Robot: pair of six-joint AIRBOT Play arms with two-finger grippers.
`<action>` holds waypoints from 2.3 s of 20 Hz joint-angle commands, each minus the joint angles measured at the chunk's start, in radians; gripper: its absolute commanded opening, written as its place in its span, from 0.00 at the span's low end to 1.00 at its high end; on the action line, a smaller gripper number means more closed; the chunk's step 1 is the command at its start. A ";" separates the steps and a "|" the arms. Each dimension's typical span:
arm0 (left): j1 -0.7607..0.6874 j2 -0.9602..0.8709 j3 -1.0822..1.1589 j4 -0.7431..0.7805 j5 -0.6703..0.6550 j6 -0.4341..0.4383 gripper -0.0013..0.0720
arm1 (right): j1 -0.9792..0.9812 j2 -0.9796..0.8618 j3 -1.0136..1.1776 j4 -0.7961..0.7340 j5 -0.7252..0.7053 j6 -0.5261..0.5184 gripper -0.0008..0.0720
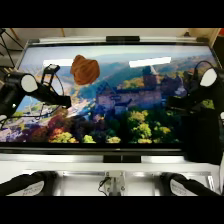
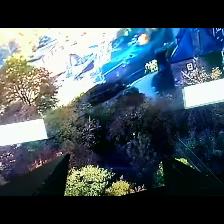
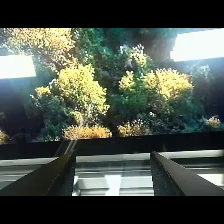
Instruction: Fold the shirts.
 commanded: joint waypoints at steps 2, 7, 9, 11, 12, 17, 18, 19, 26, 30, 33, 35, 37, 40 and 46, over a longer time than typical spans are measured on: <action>-0.001 0.000 0.000 0.000 0.000 0.000 1.00 | 0.000 -0.001 0.001 0.000 0.000 0.000 0.81; -0.001 0.000 0.000 0.000 0.000 0.000 1.00 | 0.000 -0.001 0.001 0.000 0.000 0.000 0.81; -0.001 0.000 0.000 0.000 0.000 0.000 1.00 | 0.000 -0.001 0.001 0.000 0.000 0.000 0.81; -0.001 0.000 0.000 0.000 0.000 0.000 1.00 | 0.000 -0.001 0.001 0.000 0.000 0.000 0.81; -0.001 0.000 0.000 0.000 0.000 0.000 1.00 | 0.000 -0.001 0.001 0.000 0.000 0.000 0.81; -0.001 0.000 0.000 -0.014 0.004 -0.004 1.00 | 0.000 -0.001 0.001 0.001 -0.002 0.000 0.81; -0.001 -0.001 0.000 -0.027 0.009 -0.004 1.00 | 0.000 -0.001 0.001 0.001 -0.014 0.000 0.81; -0.001 -0.001 0.000 -0.052 0.024 -0.013 1.00 | 0.000 -0.001 0.001 0.000 -0.030 0.000 0.81; -0.001 -0.017 0.000 -0.202 0.203 -0.057 1.00 | 0.000 -0.001 0.001 0.005 -0.065 0.000 0.81; 0.057 -0.173 0.131 -0.202 0.257 -0.080 1.00 | 0.000 -0.001 0.001 0.006 -0.130 0.000 0.81; 0.142 -0.385 0.371 -0.213 0.258 -0.144 1.00 | 0.000 -0.002 0.001 0.009 -0.156 0.000 0.81; 0.182 -0.531 0.526 -0.262 0.258 -0.151 1.00 | 0.000 -0.003 0.000 0.010 -0.162 -0.001 0.81; 0.201 -0.660 0.631 -0.329 0.273 -0.150 1.00 | 0.000 -0.003 0.000 0.031 -0.180 -0.009 0.81; 0.205 -0.780 0.675 -0.375 0.420 -0.149 1.00 | 0.001 -0.003 0.000 0.075 -0.235 -0.019 0.81; 0.183 -0.873 0.675 -0.516 0.650 -0.130 0.90 | 0.001 -0.003 0.000 0.080 -0.311 -0.018 0.81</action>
